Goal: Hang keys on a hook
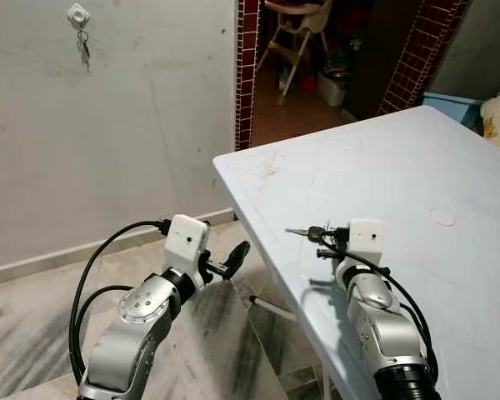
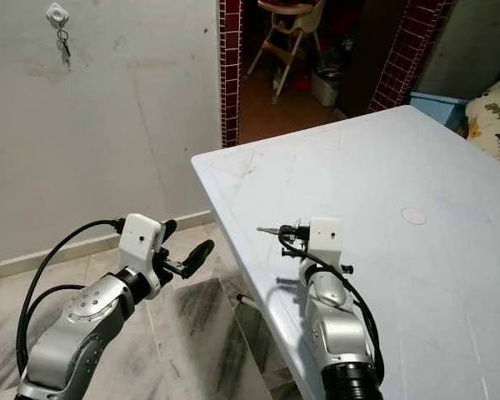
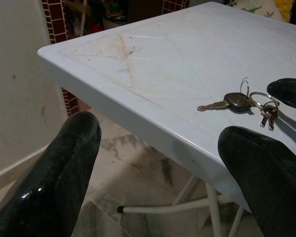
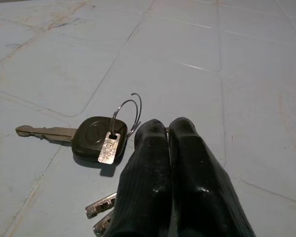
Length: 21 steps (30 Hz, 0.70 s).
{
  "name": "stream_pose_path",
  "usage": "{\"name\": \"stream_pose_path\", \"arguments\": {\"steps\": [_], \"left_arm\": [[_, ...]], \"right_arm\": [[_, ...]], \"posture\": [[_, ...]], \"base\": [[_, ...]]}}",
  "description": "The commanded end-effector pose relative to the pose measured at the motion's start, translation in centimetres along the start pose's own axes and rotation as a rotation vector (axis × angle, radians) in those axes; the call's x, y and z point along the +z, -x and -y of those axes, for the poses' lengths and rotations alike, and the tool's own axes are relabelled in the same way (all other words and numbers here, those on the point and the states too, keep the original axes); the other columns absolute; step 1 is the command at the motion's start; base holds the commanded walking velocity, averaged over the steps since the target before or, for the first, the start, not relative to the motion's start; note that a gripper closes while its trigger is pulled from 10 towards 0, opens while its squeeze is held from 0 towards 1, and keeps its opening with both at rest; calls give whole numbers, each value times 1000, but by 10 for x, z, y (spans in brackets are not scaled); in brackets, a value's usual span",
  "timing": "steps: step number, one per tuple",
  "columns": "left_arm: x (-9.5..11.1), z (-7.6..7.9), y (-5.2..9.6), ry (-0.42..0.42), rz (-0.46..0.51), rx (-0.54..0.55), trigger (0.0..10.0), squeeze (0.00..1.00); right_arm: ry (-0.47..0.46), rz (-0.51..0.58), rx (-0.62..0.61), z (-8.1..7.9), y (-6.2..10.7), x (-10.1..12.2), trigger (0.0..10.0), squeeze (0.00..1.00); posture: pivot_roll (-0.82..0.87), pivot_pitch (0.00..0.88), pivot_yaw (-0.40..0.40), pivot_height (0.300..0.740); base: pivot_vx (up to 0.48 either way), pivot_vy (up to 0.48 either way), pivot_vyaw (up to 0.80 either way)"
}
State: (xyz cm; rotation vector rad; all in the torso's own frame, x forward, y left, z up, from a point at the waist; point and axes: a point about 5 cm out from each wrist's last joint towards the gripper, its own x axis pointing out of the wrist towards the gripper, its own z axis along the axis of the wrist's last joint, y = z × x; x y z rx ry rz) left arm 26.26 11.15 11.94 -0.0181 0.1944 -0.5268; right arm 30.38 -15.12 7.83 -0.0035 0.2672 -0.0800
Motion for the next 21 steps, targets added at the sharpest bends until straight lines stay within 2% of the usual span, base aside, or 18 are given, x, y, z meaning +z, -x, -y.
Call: {"name": "stream_pose_path", "arguments": {"steps": [1,9,16,17,18,19,20,21], "left_arm": [[4,3,-1,-11,13,-9,10000,0],[4,3,-1,-9,11,-8,10000,0],[3,3,-1,-9,7,-9,10000,0],[3,3,-1,-9,7,-9,10000,0],[3,3,-1,-9,7,-9,10000,0],[3,3,-1,-10,6,-9,10000,0],[3,3,-1,-10,6,-9,10000,0],[3,3,-1,-10,6,-9,10000,0]], "right_arm": [[4,15,-22,5,0,5,10000,1000],[34,-24,-1,1,2,-1,10000,1000],[38,-99,14,-3,2,-13,10000,1000],[40,-110,14,-3,3,-15,10000,894],[40,-110,14,-3,3,-15,10000,894],[34,-120,18,-4,3,-16,6118,0],[34,-123,21,-5,3,-17,6118,0],[28,-130,32,-6,4,-19,0,0]], "posture": [[120,0,-34,740],[121,0,-36,740],[119,0,-34,740],[119,0,-34,740],[119,0,-34,740],[119,0,-34,740],[122,0,-32,740],[122,0,-32,740]], "base": [[0,0,0],[0,0,0],[0,0,0],[0,0,0],[0,0,0],[0,0,0],[0,0,0],[0,0,0]]}}
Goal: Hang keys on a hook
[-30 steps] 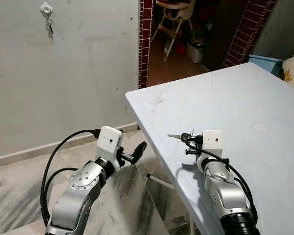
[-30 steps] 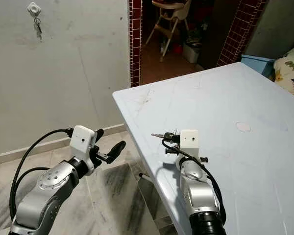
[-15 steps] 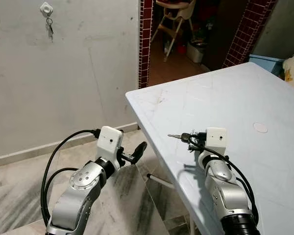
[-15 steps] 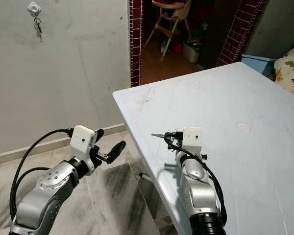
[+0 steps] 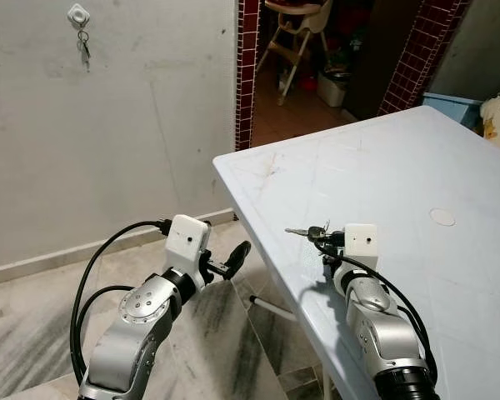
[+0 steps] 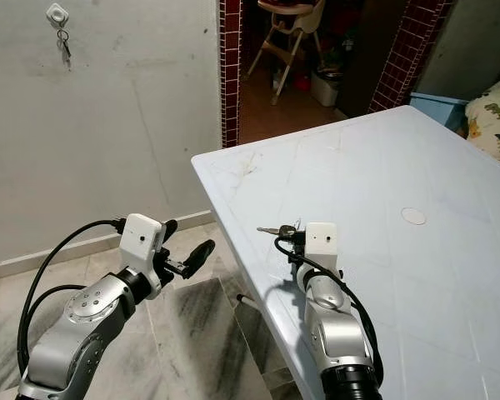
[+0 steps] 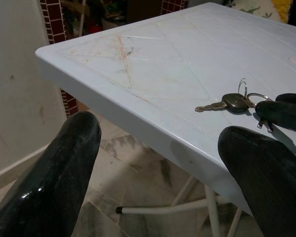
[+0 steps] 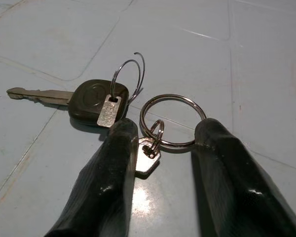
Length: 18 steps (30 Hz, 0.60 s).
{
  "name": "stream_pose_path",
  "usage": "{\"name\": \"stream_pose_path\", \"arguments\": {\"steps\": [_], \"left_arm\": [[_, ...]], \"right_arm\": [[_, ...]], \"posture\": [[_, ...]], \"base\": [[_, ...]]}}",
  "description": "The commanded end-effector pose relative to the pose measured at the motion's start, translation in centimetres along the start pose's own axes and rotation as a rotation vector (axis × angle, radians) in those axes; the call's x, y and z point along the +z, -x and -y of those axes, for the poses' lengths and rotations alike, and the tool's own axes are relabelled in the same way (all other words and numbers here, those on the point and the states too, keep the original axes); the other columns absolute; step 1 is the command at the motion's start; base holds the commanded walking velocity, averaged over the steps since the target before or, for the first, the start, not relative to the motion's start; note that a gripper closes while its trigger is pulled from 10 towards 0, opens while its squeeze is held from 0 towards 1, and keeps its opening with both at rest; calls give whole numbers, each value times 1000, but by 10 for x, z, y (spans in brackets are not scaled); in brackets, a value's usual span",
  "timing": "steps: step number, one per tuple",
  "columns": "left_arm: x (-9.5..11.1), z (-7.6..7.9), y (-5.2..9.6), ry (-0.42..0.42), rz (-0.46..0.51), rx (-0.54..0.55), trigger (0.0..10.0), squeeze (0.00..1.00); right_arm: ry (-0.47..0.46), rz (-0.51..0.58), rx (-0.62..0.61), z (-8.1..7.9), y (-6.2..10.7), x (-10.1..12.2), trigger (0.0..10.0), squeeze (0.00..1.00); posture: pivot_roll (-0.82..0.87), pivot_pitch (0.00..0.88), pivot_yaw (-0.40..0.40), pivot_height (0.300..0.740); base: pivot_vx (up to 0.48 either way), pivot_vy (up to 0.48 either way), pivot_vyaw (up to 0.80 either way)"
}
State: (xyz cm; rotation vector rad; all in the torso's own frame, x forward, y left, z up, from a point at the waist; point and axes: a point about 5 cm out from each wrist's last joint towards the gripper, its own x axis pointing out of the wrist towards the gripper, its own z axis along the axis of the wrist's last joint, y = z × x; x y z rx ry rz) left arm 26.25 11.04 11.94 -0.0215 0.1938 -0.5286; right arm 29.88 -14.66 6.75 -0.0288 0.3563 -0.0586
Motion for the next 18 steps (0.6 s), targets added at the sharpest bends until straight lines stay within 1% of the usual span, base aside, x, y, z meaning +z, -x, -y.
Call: {"name": "stream_pose_path", "arguments": {"steps": [1,18], "left_arm": [[3,2,0,-13,4,-6,10000,0],[4,2,-1,-16,5,-6,10000,0]], "right_arm": [[-10,-46,20,-3,1,-8,0,0],[-9,-53,21,-3,0,-9,0,0]], "posture": [[122,0,-32,740],[124,0,-34,740]], "base": [[0,0,0],[0,0,0]]}}
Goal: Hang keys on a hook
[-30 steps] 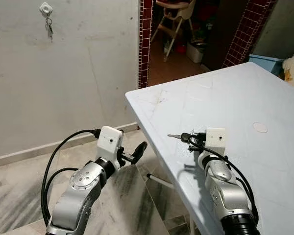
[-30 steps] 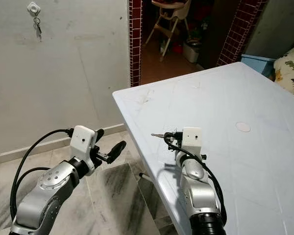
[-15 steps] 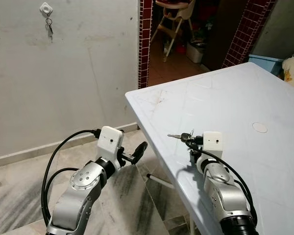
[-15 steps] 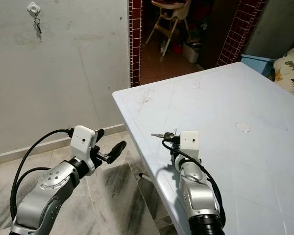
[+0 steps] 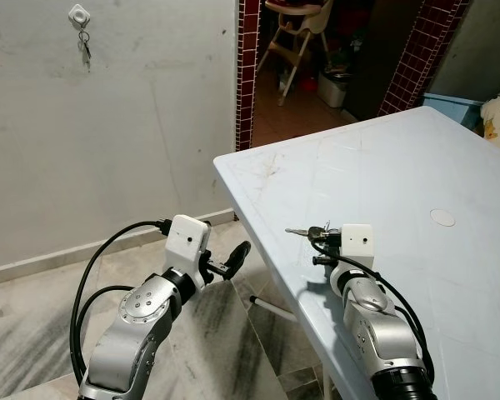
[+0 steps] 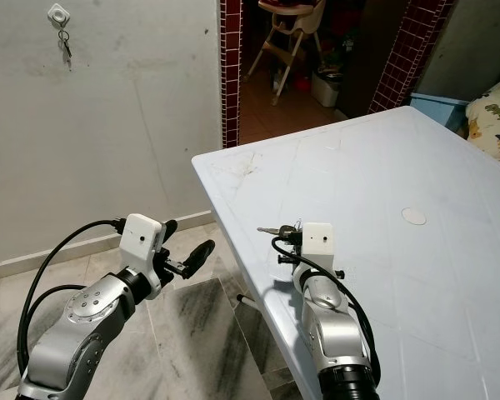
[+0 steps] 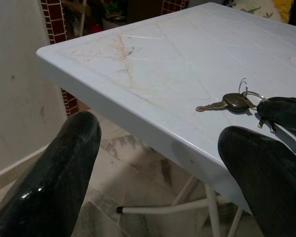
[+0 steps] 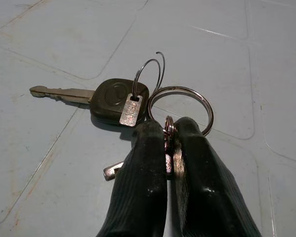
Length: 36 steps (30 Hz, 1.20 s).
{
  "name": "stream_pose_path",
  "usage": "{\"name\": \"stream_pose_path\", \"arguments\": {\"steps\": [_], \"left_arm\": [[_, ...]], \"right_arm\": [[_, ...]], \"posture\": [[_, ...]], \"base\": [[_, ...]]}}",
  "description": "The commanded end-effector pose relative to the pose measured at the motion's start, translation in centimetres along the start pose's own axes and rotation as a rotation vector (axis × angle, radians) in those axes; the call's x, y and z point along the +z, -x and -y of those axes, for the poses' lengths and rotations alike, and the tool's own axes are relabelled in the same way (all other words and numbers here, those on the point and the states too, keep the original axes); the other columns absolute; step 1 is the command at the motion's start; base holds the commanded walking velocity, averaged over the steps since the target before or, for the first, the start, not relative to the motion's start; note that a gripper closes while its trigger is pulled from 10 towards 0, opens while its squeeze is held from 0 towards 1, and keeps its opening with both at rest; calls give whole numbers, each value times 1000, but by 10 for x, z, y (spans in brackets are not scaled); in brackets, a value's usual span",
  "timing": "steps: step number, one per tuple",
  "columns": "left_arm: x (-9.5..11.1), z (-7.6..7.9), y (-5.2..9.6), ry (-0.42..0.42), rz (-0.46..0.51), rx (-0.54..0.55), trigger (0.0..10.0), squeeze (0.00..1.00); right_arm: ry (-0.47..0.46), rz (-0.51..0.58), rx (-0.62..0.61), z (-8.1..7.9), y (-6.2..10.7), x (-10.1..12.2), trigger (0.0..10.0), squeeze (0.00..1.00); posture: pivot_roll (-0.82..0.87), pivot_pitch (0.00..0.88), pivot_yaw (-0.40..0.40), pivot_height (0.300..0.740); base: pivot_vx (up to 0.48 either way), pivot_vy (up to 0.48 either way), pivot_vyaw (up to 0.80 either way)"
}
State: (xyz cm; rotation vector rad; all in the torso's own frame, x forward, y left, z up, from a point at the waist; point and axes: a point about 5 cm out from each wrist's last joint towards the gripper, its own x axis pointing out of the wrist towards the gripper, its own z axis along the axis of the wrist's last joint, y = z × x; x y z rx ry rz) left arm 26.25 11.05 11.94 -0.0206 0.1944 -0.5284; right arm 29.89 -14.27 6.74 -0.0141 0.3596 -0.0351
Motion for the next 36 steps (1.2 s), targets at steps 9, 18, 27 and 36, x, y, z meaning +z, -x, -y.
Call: {"name": "stream_pose_path", "arguments": {"steps": [9,18,27,36], "left_arm": [[4,2,-1,-15,7,-8,10000,0],[4,7,-1,22,-1,-78,10000,0],[-7,21,3,27,-99,-241,10000,0],[-14,21,8,28,-162,-272,10000,0]], "right_arm": [[1,-46,-13,3,0,-9,0,0],[2,-32,-41,7,-1,-7,0,0],[6,-26,-46,7,-1,-6,0,0],[15,-24,-59,10,-2,-6,0,0]], "posture": [[124,0,-35,740],[125,0,-33,740],[124,0,-32,740],[126,0,-28,740]], "base": [[0,0,0],[0,0,0],[0,0,0],[0,0,0]]}}
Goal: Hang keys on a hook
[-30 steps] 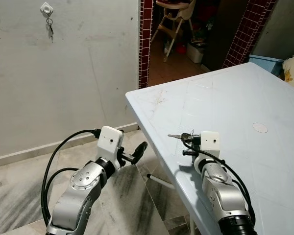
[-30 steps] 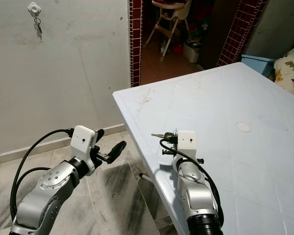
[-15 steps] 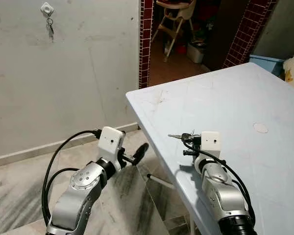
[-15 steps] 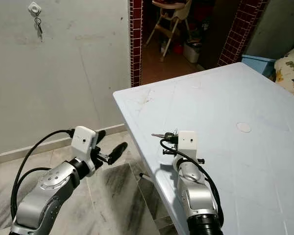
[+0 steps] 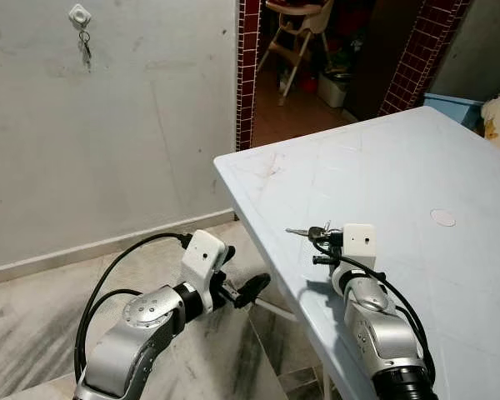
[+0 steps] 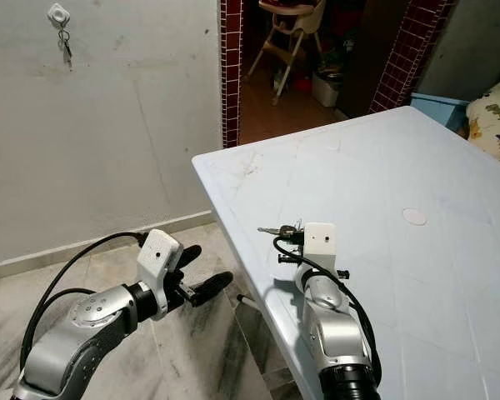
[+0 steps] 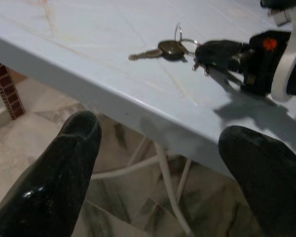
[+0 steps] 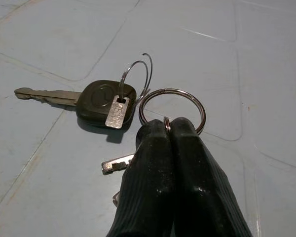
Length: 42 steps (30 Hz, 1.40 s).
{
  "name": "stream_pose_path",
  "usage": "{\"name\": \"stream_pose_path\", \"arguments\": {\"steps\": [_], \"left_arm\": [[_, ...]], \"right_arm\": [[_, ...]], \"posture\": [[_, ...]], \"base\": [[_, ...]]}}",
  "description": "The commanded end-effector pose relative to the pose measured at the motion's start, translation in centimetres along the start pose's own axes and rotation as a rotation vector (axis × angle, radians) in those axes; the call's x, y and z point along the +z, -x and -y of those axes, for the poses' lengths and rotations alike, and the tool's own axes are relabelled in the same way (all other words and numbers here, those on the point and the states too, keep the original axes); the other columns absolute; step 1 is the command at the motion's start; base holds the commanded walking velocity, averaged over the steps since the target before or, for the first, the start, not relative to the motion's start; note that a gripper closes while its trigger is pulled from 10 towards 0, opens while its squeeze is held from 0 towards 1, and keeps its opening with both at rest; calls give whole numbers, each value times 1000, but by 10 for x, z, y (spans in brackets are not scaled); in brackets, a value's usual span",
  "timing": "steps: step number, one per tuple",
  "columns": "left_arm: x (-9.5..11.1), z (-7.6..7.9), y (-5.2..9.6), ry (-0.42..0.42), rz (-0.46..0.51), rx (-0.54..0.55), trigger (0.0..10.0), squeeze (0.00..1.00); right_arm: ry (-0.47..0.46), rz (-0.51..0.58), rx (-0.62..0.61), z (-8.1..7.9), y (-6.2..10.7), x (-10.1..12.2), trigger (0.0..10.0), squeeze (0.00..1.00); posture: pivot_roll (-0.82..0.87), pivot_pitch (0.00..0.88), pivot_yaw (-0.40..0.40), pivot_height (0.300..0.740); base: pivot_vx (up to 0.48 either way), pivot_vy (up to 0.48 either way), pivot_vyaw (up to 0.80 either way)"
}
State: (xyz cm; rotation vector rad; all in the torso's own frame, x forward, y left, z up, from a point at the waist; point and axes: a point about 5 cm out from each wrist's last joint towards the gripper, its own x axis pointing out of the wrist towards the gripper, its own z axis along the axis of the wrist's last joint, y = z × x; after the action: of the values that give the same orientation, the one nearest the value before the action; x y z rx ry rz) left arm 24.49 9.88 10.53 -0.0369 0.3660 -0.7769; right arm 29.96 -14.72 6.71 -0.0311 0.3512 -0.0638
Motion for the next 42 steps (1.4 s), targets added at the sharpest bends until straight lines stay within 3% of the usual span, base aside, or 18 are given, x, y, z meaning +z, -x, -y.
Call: {"name": "stream_pose_path", "arguments": {"steps": [1,7,12,16,22,30,32,33,34,36,37,42], "left_arm": [[3,3,1,-13,1,-22,10000,0],[3,3,1,-22,-6,-26,10000,0],[4,0,1,-42,-3,-10,10000,0],[7,-4,-2,-46,9,8,10000,0],[8,-4,-4,-51,16,12,10000,0],[13,-8,-8,-56,48,45,10000,0],[18,-14,-7,-67,83,100,10000,0],[24,-21,-6,-63,120,178,10000,0],[26,-25,-5,-55,141,221,10000,0],[29,-29,-3,-48,161,263,10000,0],[30,-31,-2,-51,174,279,10000,0],[34,-39,5,-102,210,389,10000,0]], "right_arm": [[3,-30,-32,6,-1,-5,0,0],[-6,-12,-52,10,-1,-2,0,0],[-68,84,-80,19,1,13,0,0],[-134,246,-45,22,10,41,0,0],[-172,342,2,23,19,59,0,0],[-201,420,102,14,31,76,0,0],[-191,448,168,6,37,84,0,0],[-194,462,224,-2,43,89,0,0],[-202,468,242,-5,46,91,4745,0],[-212,473,259,-8,49,94,4745,0],[-214,474,268,-9,51,95,10000,0],[-225,497,328,-20,62,99,10000,0]], "posture": [[126,0,-28,740],[127,0,-28,740],[128,0,-27,740],[124,0,-25,740],[114,0,-21,740],[110,0,-20,740],[110,0,-24,740],[111,0,-25,740],[110,0,-25,740],[110,0,-25,740],[110,0,-25,740],[111,0,-27,740]], "base": [[0,0,0],[0,0,0],[0,0,0],[0,0,0],[0,0,0],[0,0,0],[0,0,0],[0,0,0],[0,0,0],[0,0,0],[0,0,0],[0,0,0]]}}
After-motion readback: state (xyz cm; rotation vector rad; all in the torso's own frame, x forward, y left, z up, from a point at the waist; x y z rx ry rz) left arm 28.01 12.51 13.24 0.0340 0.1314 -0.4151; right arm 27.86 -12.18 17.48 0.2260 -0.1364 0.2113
